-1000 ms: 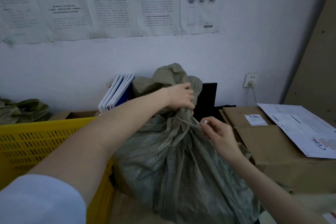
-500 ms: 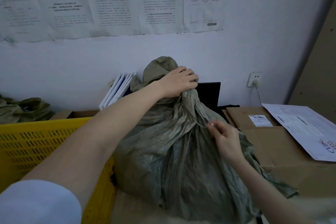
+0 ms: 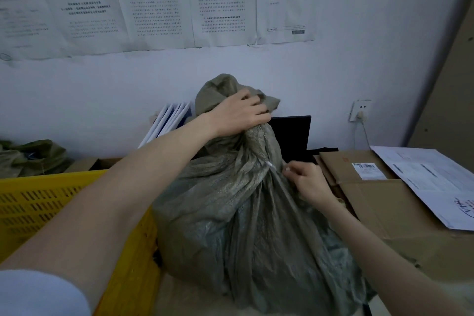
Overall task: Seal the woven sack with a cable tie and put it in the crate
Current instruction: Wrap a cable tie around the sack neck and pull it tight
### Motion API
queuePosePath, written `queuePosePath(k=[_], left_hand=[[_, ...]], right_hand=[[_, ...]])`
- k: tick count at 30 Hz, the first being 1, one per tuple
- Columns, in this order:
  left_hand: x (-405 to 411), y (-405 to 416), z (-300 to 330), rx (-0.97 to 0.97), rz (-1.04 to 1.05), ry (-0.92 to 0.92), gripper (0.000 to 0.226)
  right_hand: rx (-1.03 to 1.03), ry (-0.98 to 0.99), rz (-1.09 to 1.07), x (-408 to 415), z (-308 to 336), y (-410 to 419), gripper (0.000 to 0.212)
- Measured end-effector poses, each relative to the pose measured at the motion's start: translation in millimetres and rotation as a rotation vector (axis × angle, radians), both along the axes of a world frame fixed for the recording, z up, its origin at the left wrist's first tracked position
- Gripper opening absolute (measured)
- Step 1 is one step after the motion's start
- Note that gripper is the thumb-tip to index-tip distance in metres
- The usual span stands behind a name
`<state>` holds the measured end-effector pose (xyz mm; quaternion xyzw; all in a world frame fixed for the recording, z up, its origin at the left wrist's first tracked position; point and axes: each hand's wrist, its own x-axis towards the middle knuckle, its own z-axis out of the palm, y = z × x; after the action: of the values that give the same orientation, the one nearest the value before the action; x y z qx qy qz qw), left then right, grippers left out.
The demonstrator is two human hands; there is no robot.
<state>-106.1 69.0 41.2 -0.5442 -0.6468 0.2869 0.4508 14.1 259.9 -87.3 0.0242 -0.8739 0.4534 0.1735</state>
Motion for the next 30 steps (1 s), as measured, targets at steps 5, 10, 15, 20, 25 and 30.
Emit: queuePosePath(k=[5, 10, 15, 20, 25, 30], left_hand=[[-8, -12, -13, 0.062, 0.193, -0.049, 0.037], [2, -15, -51, 0.241, 0.531, -0.366, 0.043], [11, -18, -74, 0.301, 0.647, -0.586, 0.050], [25, -16, -45, 0.195, 0.761, -0.946, 0.085], [74, 9, -20, 0.495, 0.181, -1.366, 0.050], [92, 31, -40, 0.633, 0.069, -1.629, 0.019]], right_hand=[[-0.152, 0.092, 0.055, 34, -7, -2, 0.023], [-0.320, 0.227, 0.038, 45, 21, 0, 0.021], [-0.315, 0.243, 0.041, 38, 41, -5, 0.020], [-0.377, 0.230, 0.063, 36, 60, -1, 0.016], [-0.427, 0.222, 0.084, 37, 56, 10, 0.013], [-0.467, 0.234, 0.094, 37, 52, 16, 0.012]])
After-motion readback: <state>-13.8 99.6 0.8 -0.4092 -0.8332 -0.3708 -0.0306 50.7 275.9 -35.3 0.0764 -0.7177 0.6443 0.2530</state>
